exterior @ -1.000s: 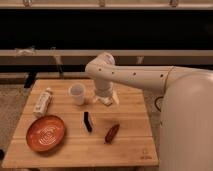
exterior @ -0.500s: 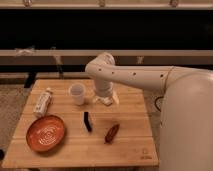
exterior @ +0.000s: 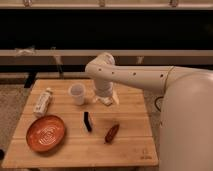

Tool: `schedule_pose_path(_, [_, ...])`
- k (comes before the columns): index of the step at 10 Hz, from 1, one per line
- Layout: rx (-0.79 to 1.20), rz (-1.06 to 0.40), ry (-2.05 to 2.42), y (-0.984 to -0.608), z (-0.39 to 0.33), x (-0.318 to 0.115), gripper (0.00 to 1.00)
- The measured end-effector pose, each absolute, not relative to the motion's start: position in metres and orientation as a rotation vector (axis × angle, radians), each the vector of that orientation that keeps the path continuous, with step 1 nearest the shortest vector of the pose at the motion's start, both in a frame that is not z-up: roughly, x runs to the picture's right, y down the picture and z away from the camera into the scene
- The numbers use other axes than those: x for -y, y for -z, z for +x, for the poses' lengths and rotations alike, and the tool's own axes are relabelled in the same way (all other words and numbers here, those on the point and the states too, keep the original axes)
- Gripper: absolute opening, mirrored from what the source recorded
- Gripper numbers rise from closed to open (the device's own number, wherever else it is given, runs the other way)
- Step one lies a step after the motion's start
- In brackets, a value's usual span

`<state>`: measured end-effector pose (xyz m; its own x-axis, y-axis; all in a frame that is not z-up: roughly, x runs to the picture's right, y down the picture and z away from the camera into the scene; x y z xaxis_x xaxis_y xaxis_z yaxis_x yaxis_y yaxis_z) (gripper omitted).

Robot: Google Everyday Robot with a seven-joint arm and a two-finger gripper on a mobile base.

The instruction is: Knock the eraser over

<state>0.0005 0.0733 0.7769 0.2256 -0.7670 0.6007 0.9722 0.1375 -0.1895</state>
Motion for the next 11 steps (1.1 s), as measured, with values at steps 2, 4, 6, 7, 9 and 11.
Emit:
schedule_pose_path(2, [0.405, -0.614, 1.309, -0.777, 0.000, -0.073, 0.80])
schedule_pose_path(4, [0.416, -0.620, 1.340, -0.777, 0.000, -0.080, 0.80])
schedule_pose_path(6, [0.436, -0.618, 1.343, -0.774, 0.007, -0.092, 0.80])
schedule_pose_path(7, [0.449, -0.613, 1.337, -0.773, 0.009, -0.097, 0.80])
schedule_pose_path(9, [0.481, -0.598, 1.322, -0.766, 0.014, -0.110, 0.80])
schedule_pose_path(11, [0.505, -0.589, 1.313, -0.760, 0.015, -0.122, 0.80])
